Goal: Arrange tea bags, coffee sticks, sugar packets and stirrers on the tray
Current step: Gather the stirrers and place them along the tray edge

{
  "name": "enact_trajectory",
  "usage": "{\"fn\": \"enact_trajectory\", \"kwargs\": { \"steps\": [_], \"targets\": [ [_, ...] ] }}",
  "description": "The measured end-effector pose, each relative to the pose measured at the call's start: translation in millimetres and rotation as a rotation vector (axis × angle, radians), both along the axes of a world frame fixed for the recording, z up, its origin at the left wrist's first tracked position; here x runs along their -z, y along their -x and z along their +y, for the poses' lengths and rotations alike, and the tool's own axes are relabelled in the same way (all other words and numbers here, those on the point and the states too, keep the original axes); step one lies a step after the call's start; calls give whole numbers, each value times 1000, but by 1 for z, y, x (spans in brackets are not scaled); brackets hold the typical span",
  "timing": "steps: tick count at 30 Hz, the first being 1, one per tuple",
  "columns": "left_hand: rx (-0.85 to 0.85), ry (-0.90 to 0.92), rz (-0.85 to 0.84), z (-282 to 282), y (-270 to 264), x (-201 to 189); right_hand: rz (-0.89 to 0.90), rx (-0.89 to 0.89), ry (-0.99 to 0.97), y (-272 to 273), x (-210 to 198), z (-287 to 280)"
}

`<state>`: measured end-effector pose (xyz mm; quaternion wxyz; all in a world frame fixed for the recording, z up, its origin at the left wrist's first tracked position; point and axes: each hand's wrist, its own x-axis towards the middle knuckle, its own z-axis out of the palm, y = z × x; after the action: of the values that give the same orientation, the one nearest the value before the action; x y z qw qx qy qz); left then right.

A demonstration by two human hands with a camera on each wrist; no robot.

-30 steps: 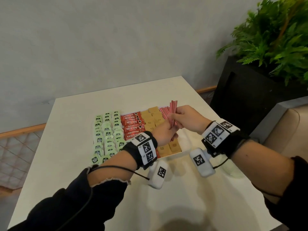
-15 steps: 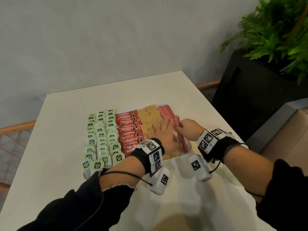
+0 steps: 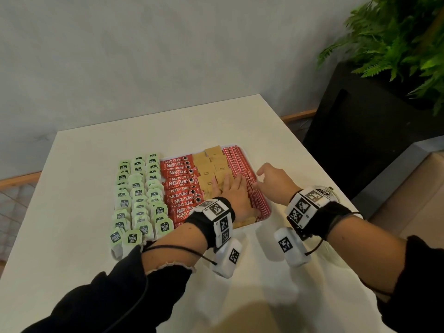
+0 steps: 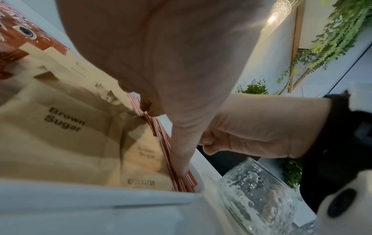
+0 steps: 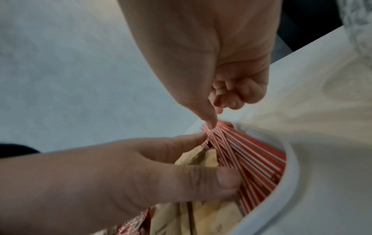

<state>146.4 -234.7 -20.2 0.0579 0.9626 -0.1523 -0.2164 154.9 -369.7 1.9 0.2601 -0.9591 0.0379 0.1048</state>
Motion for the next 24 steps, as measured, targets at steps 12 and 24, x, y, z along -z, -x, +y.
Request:
{"fn": "enact_trajectory", "kwargs": {
  "steps": [12, 24],
  "targets": [
    [15, -121, 3, -3, -3, 0, 321, -458, 429, 7, 10, -5],
    [-171, -99, 40, 45, 30, -17, 218, -403, 138, 25, -14, 16]
  ]
}}
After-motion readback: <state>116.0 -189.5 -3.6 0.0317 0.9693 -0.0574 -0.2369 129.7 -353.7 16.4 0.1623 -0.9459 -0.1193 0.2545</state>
